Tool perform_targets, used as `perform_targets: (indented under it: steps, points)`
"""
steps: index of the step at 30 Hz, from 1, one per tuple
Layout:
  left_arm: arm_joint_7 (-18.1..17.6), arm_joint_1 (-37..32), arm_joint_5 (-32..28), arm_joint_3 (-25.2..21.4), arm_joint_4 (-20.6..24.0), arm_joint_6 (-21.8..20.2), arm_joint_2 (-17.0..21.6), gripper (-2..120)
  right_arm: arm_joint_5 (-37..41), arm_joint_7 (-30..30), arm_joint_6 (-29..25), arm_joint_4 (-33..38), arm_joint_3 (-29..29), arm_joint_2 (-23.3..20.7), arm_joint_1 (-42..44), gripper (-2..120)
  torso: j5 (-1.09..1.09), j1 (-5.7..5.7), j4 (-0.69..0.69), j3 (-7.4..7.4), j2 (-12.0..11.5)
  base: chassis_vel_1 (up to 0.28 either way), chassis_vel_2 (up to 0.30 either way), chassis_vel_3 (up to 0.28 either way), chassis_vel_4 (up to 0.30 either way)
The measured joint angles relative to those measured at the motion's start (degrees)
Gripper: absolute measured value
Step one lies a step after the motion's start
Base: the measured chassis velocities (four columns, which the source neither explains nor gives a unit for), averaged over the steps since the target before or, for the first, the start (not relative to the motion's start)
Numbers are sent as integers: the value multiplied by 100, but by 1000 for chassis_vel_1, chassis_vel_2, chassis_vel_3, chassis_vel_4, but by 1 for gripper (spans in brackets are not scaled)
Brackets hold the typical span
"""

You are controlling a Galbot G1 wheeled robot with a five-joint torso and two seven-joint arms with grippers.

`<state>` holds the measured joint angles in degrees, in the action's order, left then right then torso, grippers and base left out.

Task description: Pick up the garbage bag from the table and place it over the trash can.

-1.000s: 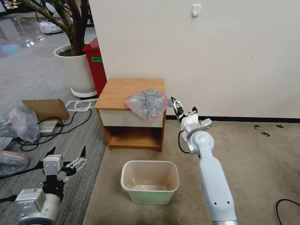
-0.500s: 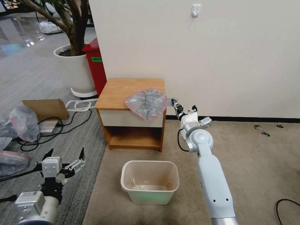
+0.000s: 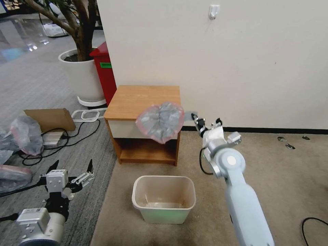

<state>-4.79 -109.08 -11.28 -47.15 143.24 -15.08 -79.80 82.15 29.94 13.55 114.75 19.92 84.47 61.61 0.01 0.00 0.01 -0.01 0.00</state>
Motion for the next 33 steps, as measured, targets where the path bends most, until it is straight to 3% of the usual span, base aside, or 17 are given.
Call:
perform_targets:
  steps: [4, 13, 19, 27, 33]
  points:
    - [0, 71, -19, 5, 0, 10, 22, 100, 16, 680, -180, 936, -419, -204, 553, 0, -2, 0, 0, 0, 0, 0, 0, 0, 0]
    - [-6, 201, -16, -5, 0, 101, 60, 100, -234, 1696, -418, 1509, -1065, -320, 1335, 0, 0, 0, 0, 0, 0, 0, 0, 0, 0]
    - [-8, 288, -36, -6, 0, 104, 75, 100, -535, 1675, -389, 1505, -1170, -648, 1822, 0, -1, 0, -1, 0, 0, 0, 0, 0, 0]
    - [-10, 414, -118, 19, 0, 102, 144, 100, -621, 548, 312, 1379, -991, -990, 2173, 0, 0, 0, -1, 0, 0, 0, 0, 0, 0]
    - [-15, 431, -191, -31, 0, 98, 192, 100, -813, 1077, 139, 1317, -1280, -1014, 2124, 0, -1, 0, 0, 0, 0, 0, 0, 0, 0]
